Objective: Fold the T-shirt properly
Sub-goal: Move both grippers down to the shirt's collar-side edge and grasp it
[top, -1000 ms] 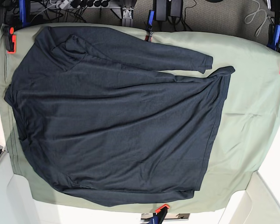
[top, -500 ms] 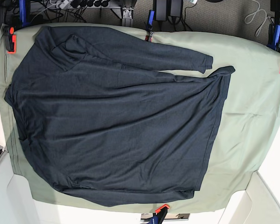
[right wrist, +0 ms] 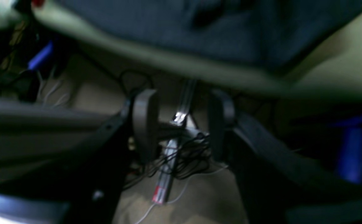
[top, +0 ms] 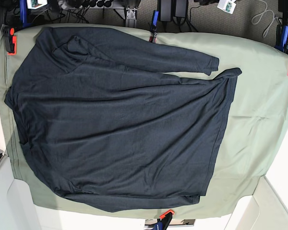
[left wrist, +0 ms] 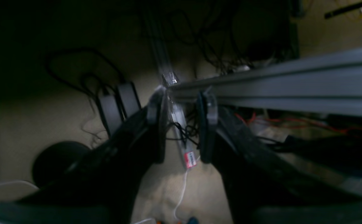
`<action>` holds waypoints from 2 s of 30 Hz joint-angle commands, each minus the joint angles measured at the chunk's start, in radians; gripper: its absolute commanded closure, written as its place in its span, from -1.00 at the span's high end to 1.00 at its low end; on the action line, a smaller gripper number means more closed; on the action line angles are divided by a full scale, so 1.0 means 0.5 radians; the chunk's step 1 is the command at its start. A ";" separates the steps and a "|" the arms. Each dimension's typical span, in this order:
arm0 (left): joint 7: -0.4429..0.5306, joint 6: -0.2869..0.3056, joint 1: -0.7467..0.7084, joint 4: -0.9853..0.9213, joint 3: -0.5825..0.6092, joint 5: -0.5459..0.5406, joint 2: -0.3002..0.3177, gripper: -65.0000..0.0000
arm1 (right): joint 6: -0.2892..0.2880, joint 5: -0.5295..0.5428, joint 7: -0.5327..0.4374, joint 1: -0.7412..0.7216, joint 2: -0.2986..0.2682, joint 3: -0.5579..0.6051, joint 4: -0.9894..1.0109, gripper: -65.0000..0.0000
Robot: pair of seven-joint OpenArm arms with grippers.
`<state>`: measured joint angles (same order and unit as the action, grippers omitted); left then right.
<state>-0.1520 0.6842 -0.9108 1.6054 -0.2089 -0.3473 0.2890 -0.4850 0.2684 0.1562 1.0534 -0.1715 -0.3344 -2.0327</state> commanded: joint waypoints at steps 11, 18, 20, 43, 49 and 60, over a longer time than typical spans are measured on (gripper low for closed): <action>-0.059 0.028 -0.090 0.375 -0.008 -0.091 0.172 0.10 | 0.421 0.235 0.190 -0.217 0.048 -0.340 -0.144 0.24; -0.065 0.028 -0.090 0.522 -0.069 -0.112 0.221 0.10 | 0.433 0.245 0.214 -0.483 0.049 -0.339 0.169 0.26; -0.065 0.028 -0.089 0.549 -0.143 -0.137 0.232 0.10 | 0.432 0.310 0.228 -0.537 0.050 -0.339 0.255 0.26; -0.163 -0.002 0.555 0.287 -0.074 -0.253 0.354 0.30 | 0.379 0.339 0.253 -0.665 0.051 -0.331 0.353 0.26; -0.163 -0.001 0.689 0.111 -0.050 -0.246 0.353 0.30 | 0.379 0.340 0.266 -0.665 0.085 -0.331 0.353 0.26; -0.168 -0.024 0.753 0.085 0.117 -0.175 0.342 0.30 | 0.379 0.377 0.266 -0.671 0.205 -0.325 0.353 0.26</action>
<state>-0.2310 0.6708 -0.5316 1.6371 -0.1471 -0.4351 0.4507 -0.2890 0.4465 0.3088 0.7143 -0.0658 -0.4942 -1.8412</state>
